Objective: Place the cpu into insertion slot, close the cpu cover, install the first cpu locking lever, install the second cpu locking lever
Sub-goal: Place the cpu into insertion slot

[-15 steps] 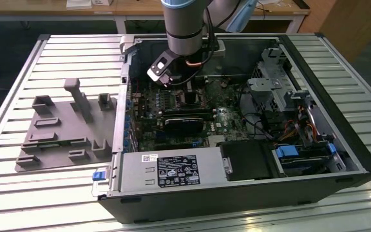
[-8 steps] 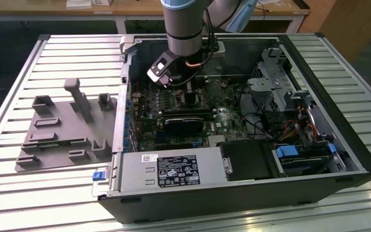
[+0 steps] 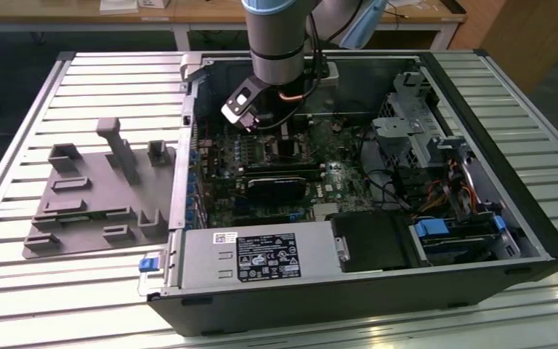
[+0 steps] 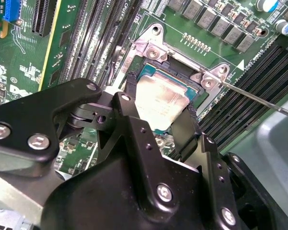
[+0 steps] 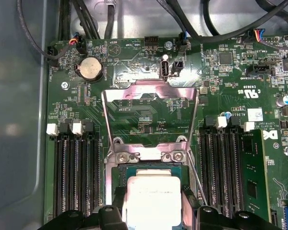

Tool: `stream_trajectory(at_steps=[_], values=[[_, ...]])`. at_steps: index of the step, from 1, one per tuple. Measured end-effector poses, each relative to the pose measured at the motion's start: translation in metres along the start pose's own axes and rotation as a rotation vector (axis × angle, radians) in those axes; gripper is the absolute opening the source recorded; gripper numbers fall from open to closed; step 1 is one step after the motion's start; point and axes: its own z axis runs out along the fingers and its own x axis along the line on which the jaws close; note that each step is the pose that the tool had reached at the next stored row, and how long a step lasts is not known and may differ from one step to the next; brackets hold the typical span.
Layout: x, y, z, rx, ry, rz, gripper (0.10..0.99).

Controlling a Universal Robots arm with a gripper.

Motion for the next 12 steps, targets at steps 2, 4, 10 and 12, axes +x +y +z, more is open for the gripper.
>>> stream_trajectory(at_steps=[2,4,10,12], values=[[0.0,0.0001,-0.0004,0.0,0.0005,-0.003,0.537],[0.0,0.0001,-0.0012,0.0,0.0007,-0.005,0.537],[0.0,0.0001,-0.0012,0.0,0.0023,-0.02,0.537],[0.0,0.0001,-0.0006,0.0,0.0026,-0.021,0.537]])
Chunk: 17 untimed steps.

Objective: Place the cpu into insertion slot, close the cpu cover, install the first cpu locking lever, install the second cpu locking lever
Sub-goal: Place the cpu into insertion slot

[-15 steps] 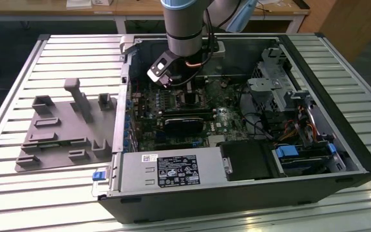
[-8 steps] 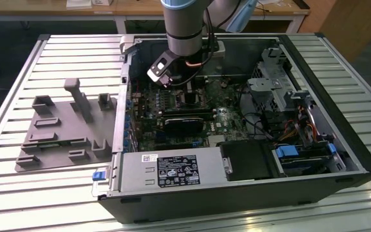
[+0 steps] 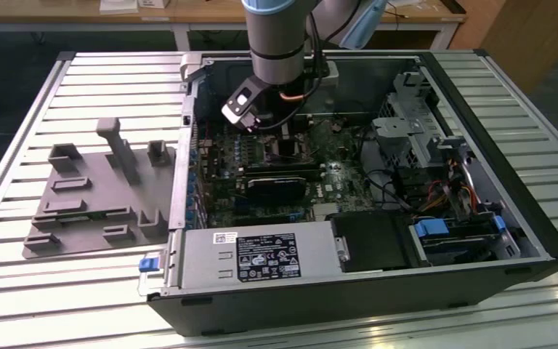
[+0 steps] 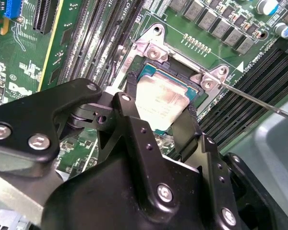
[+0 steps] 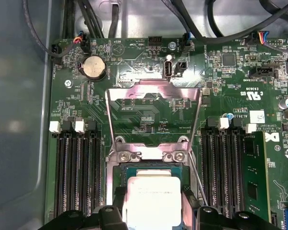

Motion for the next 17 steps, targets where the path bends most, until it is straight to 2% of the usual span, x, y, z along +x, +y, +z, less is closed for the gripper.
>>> stream_trajectory(at_steps=[13,14,17], values=[[0.0001,-0.0002,0.0029,-0.001,0.0011,0.0,0.545],[0.0001,-0.0002,0.0028,0.0,0.0008,0.0,0.608],[0.0,-0.0003,0.0025,0.0,-0.0001,0.0,0.608]])
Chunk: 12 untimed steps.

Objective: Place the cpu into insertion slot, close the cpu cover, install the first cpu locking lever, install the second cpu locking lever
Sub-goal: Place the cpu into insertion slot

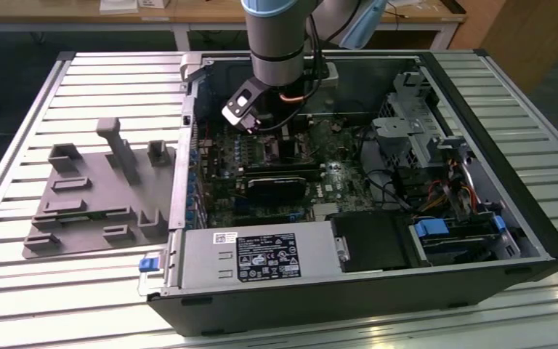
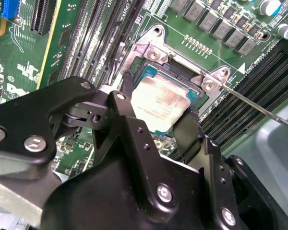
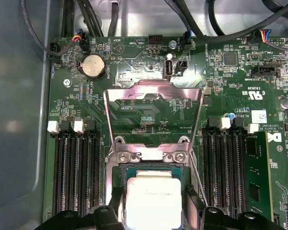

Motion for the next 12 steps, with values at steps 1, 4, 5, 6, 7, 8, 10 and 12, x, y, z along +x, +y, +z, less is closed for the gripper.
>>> stream_trajectory(at_steps=[1,4,5,6,7,8,10,12], values=[[0.0,0.0,0.0,0.0,0.0,0.0,0.608],[0.0,0.0002,-0.0016,0.0,-0.0001,0.0,0.608],[0.0001,0.0002,-0.0016,0.0,0.0001,0.0,0.608],[0.0001,0.0002,-0.0016,0.0,0.0002,0.0,0.608],[0.0001,0.0002,-0.0016,0.0,0.0002,0.0,0.608],[0.0,0.0002,-0.0016,0.0,0.0001,0.0,0.608],[0.0,0.0002,-0.0017,0.0,0.0001,0.0,0.608],[0.0,0.0002,-0.0018,0.0,0.0001,0.0,0.608]])
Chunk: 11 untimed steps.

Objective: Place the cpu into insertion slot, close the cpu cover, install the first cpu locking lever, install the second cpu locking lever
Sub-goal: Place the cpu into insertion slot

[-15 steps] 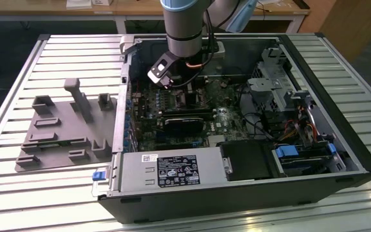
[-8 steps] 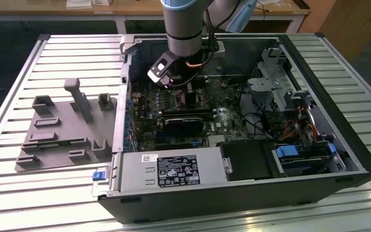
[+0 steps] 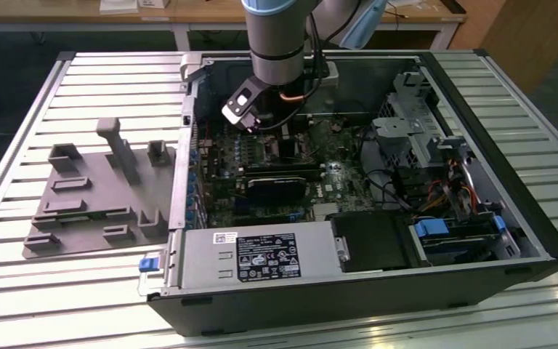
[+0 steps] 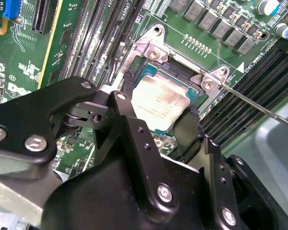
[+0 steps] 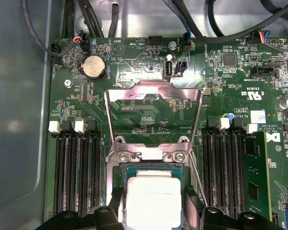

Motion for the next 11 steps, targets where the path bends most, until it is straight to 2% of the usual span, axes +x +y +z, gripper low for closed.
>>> stream_trajectory(at_steps=[2,3,11], values=[[-0.0001,0.0,-0.0002,0.0,-0.0003,0.0,0.592],[-0.0001,0.0,-0.0002,0.0,-0.0003,0.0,0.533],[0.0,0.0001,-0.001,0.0,0.0002,-0.001,0.533]])
